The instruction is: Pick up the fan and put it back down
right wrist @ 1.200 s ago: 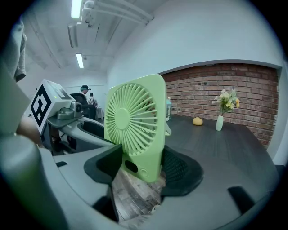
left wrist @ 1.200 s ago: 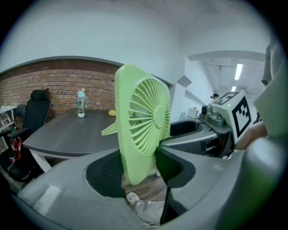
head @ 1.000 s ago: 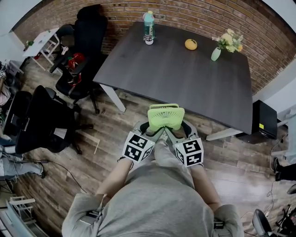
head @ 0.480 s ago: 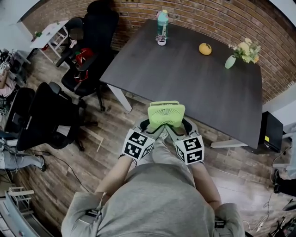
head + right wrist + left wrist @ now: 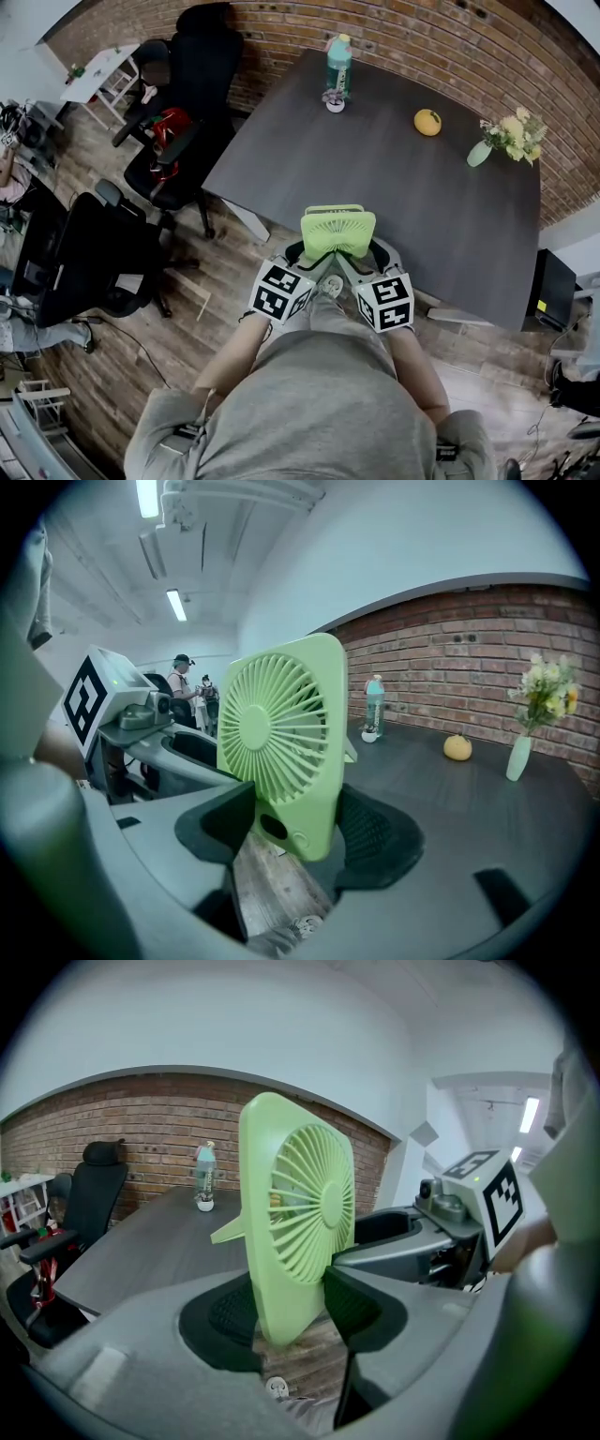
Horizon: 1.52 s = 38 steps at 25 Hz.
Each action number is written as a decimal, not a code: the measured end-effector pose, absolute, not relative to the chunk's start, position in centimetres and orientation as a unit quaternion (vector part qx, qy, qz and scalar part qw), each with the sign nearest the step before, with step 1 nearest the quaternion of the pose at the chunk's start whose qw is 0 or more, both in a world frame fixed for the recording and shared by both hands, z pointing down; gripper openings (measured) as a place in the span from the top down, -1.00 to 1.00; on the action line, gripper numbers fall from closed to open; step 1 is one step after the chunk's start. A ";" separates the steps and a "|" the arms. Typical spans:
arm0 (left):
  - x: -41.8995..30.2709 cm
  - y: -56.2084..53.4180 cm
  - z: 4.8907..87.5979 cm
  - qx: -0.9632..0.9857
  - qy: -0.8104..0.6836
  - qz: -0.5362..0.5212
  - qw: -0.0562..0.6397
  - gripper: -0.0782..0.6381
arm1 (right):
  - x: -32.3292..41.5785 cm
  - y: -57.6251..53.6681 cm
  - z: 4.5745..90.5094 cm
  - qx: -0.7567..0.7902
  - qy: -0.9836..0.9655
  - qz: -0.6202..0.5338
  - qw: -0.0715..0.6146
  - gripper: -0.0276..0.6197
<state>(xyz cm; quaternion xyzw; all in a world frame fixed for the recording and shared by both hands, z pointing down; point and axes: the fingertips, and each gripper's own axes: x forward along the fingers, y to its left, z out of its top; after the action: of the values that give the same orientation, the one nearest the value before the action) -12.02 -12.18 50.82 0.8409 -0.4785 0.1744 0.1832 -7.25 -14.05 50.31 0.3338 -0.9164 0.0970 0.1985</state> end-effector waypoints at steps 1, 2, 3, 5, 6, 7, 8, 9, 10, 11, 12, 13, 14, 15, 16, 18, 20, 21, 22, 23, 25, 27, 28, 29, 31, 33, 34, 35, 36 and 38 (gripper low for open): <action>-12.3 -13.1 50.8 0.841 -0.478 0.174 0.184 0.21 | -7.6 -15.0 50.3 0.333 -0.916 0.097 0.200 0.06; -12.6 -14.0 50.9 0.840 -0.479 0.174 0.186 0.21 | -7.9 -15.9 50.3 0.333 -0.916 0.098 0.201 0.06; -12.9 -15.0 50.9 0.840 -0.479 0.175 0.187 0.21 | -8.2 -16.9 50.4 0.332 -0.916 0.098 0.202 0.06; -13.4 -16.9 50.9 0.838 -0.481 0.175 0.189 0.21 | -8.7 -18.8 50.4 0.331 -0.916 0.099 0.204 0.06; -13.7 -17.9 50.9 0.838 -0.481 0.175 0.190 0.21 | -8.9 -19.8 50.4 0.330 -0.916 0.099 0.205 0.06; -13.9 -18.8 50.9 0.837 -0.482 0.175 0.191 0.21 | -9.1 -20.8 50.4 0.329 -0.916 0.100 0.206 0.06; -14.1 -19.7 51.0 0.836 -0.482 0.176 0.193 0.21 | -9.3 -21.7 50.5 0.329 -0.916 0.102 0.208 0.06; -14.2 -20.6 51.2 0.836 -0.481 0.177 0.195 0.21 | -9.4 -22.6 50.7 0.329 -0.915 0.105 0.209 0.06; -14.3 -21.5 51.3 0.836 -0.480 0.178 0.198 0.21 | -9.5 -23.4 50.8 0.329 -0.914 0.107 0.211 0.06; -14.4 -22.4 51.5 0.835 -0.479 0.180 0.201 0.21 | -9.6 -24.3 51.0 0.329 -0.913 0.111 0.213 0.06; -14.5 -23.2 51.7 0.835 -0.479 0.181 0.204 0.21 | -9.7 -25.1 51.3 0.328 -0.913 0.113 0.214 0.06; -14.6 -23.9 51.9 0.834 -0.479 0.182 0.207 0.21 | -9.9 -25.9 51.5 0.327 -0.913 0.116 0.216 0.06; -14.8 -24.6 52.1 0.833 -0.478 0.182 0.209 0.21 | -10.0 -26.6 51.6 0.326 -0.912 0.117 0.217 0.06; -15.0 -25.3 52.3 0.832 -0.478 0.183 0.212 0.21 | -10.2 -27.3 51.8 0.325 -0.912 0.118 0.219 0.06; -15.2 -26.0 52.6 0.832 -0.478 0.184 0.214 0.21 | -10.4 -28.0 52.1 0.325 -0.912 0.120 0.220 0.06; -15.5 -27.4 53.1 0.830 -0.477 0.187 0.219 0.21 | -10.7 -29.4 52.6 0.324 -0.911 0.124 0.222 0.06; -15.7 -28.7 53.6 0.829 -0.476 0.190 0.222 0.21 | -11.0 -30.7 53.1 0.324 -0.910 0.129 0.225 0.06; -15.9 -29.4 53.9 0.829 -0.475 0.192 0.223 0.21 | -11.1 -31.3 53.4 0.324 -0.909 0.132 0.226 0.06; -16.0 -30.0 54.1 0.828 -0.475 0.194 0.225 0.21 | -11.3 -32.0 53.7 0.324 -0.909 0.135 0.227 0.06; -16.2 -30.6 54.4 0.828 -0.474 0.195 0.227 0.21 | -11.4 -32.5 54.0 0.324 -0.908 0.137 0.227 0.06; -16.5 -31.7 55.0 0.827 -0.473 0.196 0.232 0.21 | -11.7 -33.7 54.6 0.323 -0.907 0.141 0.229 0.06; -16.8 -32.8 55.6 0.826 -0.472 0.198 0.237 0.21 | -12.0 -34.8 55.2 0.322 -0.906 0.146 0.231 0.06; -16.9 -33.2 55.9 0.826 -0.471 0.199 0.240 0.21 | -12.1 -35.3 55.5 0.322 -0.906 0.148 0.232 0.06; -17.1 -33.7 56.2 0.825 -0.470 0.199 0.242 0.21 | -12.3 -35.7 55.9 0.322 -0.905 0.151 0.234 0.06; -17.3 -34.6 56.8 0.824 -0.469 0.200 0.248 0.21 | -12.5 -36.6 56.5 0.321 -0.904 0.156 0.237 0.06; -17.4 -35.3 57.4 0.822 -0.467 0.203 0.254 0.21 | -12.6 -37.4 57.1 0.319 -0.902 0.162 0.242 0.06; -17.4 -35.7 57.7 0.822 -0.466 0.205 0.257 0.21 | -12.6 -37.7 57.4 0.319 -0.901 0.165 0.243 0.06; -17.4 -36.0 58.0 0.821 -0.464 0.206 0.260 0.21 | -12.6 -38.0 57.7 0.318 -0.900 0.168 0.245 0.06; -17.5 -36.2 58.3 0.820 -0.463 0.208 0.263 0.21 | -12.7 -38.2 58.0 0.318 -0.899 0.171 0.247 0.06; -17.6 -36.7 58.8 0.819 -0.462 0.210 0.268 0.21 | -12.8 -38.7 58.6 0.317 -0.898 0.177 0.250 0.06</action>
<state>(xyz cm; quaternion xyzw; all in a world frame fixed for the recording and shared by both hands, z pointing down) -17.63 -36.69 58.82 0.8188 -0.4620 0.2105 0.2679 -12.81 -38.71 58.57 0.3173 -0.8975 0.1768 0.2500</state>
